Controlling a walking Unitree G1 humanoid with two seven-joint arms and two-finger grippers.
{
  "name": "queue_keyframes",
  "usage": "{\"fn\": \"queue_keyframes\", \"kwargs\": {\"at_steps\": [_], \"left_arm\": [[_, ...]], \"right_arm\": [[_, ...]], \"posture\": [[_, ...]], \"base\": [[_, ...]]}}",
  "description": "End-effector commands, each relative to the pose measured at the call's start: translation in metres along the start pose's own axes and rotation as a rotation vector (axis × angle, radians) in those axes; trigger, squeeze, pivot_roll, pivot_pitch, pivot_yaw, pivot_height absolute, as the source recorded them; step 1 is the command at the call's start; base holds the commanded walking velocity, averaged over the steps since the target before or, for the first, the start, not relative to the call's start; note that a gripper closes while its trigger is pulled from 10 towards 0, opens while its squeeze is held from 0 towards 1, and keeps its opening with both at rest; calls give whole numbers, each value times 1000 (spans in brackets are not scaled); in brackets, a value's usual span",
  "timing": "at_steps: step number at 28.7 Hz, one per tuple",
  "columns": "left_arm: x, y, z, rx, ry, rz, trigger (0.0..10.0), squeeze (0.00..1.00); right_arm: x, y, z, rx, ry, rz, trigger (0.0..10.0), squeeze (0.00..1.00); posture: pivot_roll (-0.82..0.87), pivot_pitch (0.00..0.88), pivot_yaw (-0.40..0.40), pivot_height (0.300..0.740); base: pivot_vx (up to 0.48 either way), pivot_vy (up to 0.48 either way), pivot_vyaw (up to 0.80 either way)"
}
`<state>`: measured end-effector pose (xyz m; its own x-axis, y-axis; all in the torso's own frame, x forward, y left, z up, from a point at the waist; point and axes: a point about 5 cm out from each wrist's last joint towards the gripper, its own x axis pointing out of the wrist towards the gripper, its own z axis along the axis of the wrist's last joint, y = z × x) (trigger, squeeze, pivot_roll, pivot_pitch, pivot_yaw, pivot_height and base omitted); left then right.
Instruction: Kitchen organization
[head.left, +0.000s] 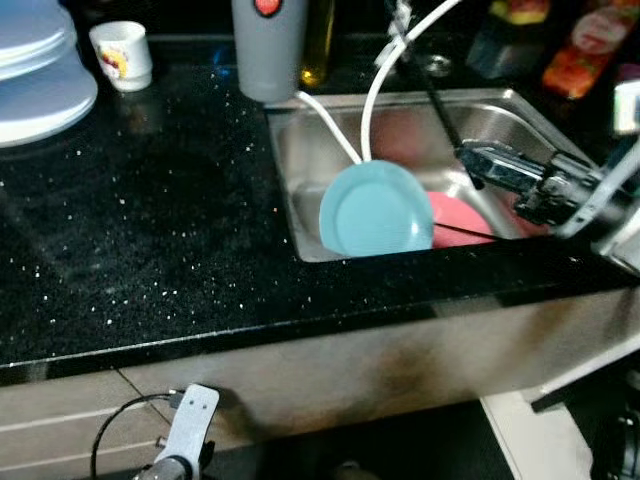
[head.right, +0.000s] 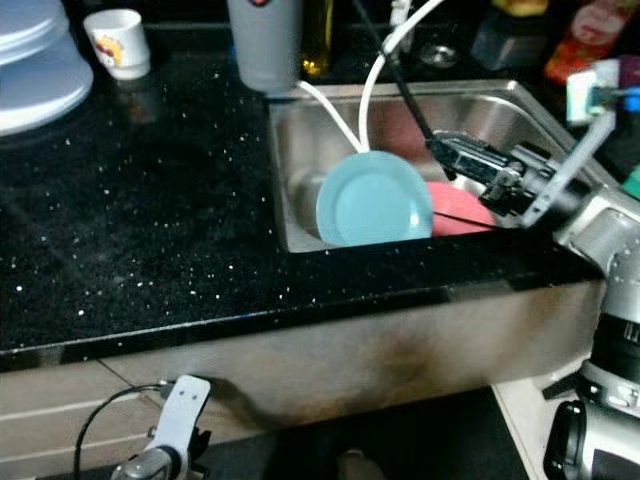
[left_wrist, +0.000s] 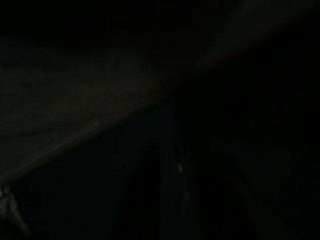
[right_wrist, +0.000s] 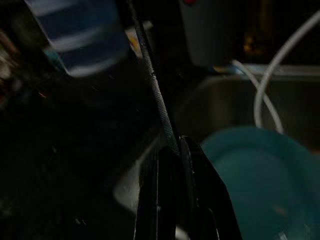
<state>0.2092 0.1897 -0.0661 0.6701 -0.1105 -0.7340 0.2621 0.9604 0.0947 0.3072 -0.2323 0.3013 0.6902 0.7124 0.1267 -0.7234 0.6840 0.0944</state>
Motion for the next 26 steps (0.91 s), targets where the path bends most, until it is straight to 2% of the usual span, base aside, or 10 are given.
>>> {"fn": "queue_keyframes", "kwargs": {"at_steps": [1,2,9,15,17,21,22,24,25,26], "left_arm": [[0,-3,-2,7,24,-25,10000,0],[1,-4,-3,-3,32,-40,10000,0],[1,-6,-5,2,80,-67,10000,0],[1,-6,-6,-1,87,-62,10000,0],[1,-5,-7,0,96,-55,10000,0],[1,-5,-8,3,108,-55,10000,0],[1,-6,-9,3,120,-65,10000,0],[1,-7,-9,3,127,-72,10000,0],[1,-7,-10,4,131,-78,10000,0],[1,-7,-10,6,136,-82,10000,0]], "right_arm": [[0,-6,-3,-55,39,-89,5882,0],[1,-10,-4,-72,52,-130,10000,0],[10,-25,-20,-180,157,-307,10000,0],[18,-27,-29,-229,193,-358,10000,0],[36,-23,-41,-296,227,-387,10000,0],[52,-21,-44,-374,245,-415,10000,0],[56,-21,-44,-417,252,-428,10000,235],[58,-21,-43,-444,258,-436,10000,235],[59,-22,-43,-466,264,-441,10000,878],[61,-22,-43,-469,260,-445,10000,1000]], "posture": [[33,164,-33,740],[33,164,-33,740],[28,166,-36,740],[30,164,-37,740],[37,160,-37,740],[44,154,-41,740],[47,152,-43,740],[47,152,-43,740],[47,151,-44,740],[45,149,-44,740]], "base": [[0,0,0],[0,0,0],[0,-343,0],[0,-240,0],[0,0,0],[0,0,0],[0,0,0],[0,0,0],[0,0,0],[0,0,0]]}}
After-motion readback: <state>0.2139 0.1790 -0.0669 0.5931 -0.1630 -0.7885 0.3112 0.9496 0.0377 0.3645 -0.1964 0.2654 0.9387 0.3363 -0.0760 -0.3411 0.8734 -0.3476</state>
